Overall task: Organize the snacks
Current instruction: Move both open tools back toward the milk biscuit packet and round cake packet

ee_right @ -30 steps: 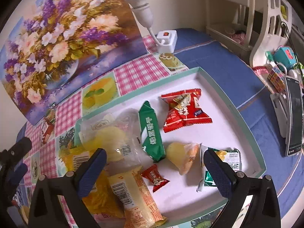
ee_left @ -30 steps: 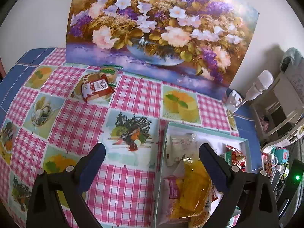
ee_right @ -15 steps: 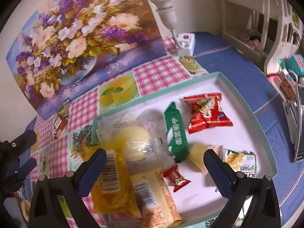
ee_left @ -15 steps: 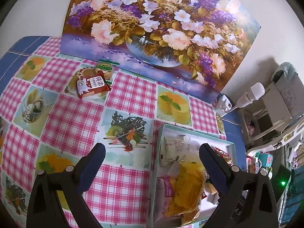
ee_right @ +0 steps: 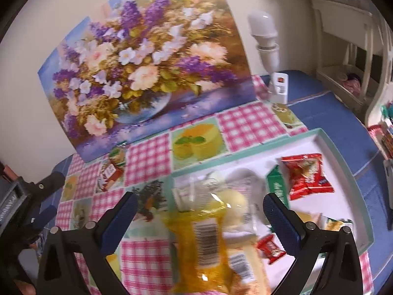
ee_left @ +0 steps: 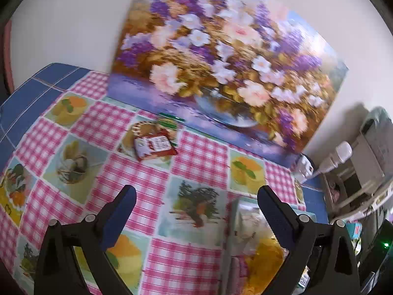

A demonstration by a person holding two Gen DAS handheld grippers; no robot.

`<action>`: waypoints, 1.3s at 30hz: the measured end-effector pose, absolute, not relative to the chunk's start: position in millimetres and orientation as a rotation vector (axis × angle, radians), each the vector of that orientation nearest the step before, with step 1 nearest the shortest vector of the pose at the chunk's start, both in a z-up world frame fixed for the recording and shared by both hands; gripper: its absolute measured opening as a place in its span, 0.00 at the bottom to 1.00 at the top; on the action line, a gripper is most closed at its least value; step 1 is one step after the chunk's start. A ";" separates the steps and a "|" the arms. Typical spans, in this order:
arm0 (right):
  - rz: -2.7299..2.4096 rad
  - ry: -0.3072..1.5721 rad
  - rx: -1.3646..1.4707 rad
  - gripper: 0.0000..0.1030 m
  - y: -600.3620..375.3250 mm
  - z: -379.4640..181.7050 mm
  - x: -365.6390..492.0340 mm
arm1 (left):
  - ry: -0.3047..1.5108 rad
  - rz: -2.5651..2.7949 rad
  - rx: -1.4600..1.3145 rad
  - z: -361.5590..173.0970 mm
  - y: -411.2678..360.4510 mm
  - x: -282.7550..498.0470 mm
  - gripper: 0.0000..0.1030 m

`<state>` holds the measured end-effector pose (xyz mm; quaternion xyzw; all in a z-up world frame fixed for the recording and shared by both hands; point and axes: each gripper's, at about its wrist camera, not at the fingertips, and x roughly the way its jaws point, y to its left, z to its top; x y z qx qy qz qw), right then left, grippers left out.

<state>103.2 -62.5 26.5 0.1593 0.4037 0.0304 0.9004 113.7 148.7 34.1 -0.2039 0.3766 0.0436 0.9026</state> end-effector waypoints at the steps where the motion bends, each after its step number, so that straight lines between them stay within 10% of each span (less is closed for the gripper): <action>1: 0.070 0.836 0.326 1.00 -58.6 27.9 104.3 | 0.775 0.105 -0.423 34.4 153.9 113.4 0.96; 39: 0.332 0.922 0.154 1.00 71.8 114.6 244.3 | 0.917 0.245 -0.193 77.9 278.9 212.4 0.96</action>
